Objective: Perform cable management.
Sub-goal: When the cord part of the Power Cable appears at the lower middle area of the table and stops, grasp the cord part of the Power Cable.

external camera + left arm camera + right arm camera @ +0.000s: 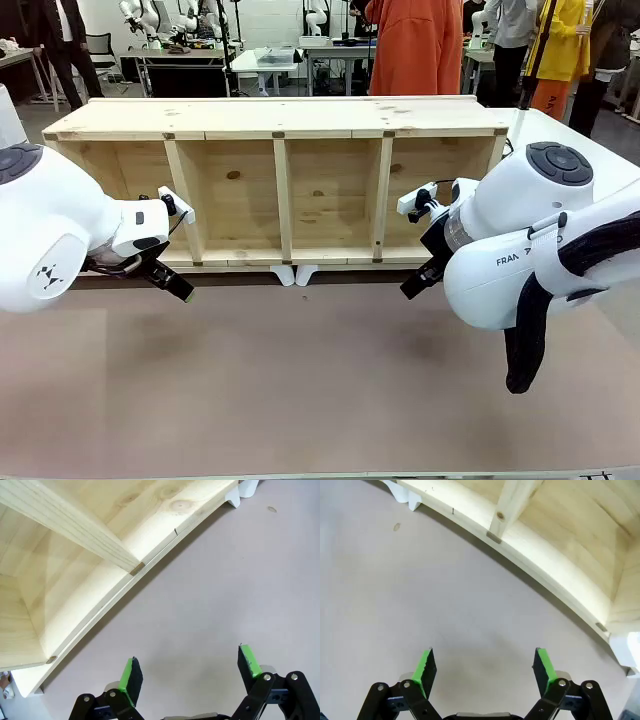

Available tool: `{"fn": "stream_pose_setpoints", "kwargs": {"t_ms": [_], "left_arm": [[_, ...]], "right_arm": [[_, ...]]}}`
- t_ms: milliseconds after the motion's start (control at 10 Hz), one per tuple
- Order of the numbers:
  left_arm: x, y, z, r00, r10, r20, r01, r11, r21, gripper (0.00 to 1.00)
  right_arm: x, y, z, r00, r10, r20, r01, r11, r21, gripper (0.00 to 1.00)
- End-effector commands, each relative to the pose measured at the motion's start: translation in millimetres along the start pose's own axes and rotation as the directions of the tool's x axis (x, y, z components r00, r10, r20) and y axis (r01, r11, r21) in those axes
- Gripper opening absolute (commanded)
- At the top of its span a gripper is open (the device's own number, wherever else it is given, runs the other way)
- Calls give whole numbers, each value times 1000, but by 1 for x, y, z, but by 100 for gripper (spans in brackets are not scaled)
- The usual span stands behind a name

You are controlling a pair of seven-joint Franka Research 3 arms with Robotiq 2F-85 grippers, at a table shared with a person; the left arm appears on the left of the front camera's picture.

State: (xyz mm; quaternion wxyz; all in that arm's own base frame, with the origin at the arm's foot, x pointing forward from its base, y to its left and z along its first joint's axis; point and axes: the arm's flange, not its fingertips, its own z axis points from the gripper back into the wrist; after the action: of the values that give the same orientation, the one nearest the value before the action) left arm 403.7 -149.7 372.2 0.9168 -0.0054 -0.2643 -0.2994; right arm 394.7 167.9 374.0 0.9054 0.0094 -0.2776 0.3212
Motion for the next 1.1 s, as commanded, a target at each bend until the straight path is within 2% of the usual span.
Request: {"fn": "stream_pose_setpoints", "kwargs": {"t_ms": [0,900,1000], "left_arm": [[0,0,0,1000,0,0,0,1000,0,100],[0,-1,0,1000,-4,0,4,1000,0,100],[-2,6,5,999,31,20,-30,999,-16,100]], "right_arm": [[0,0,0,1000,0,0,0,1000,0,100],[0,0,0,1000,1,0,-1,1000,0,100],[-2,-1,5,1000,-20,5,20,1000,-11,100]]}}
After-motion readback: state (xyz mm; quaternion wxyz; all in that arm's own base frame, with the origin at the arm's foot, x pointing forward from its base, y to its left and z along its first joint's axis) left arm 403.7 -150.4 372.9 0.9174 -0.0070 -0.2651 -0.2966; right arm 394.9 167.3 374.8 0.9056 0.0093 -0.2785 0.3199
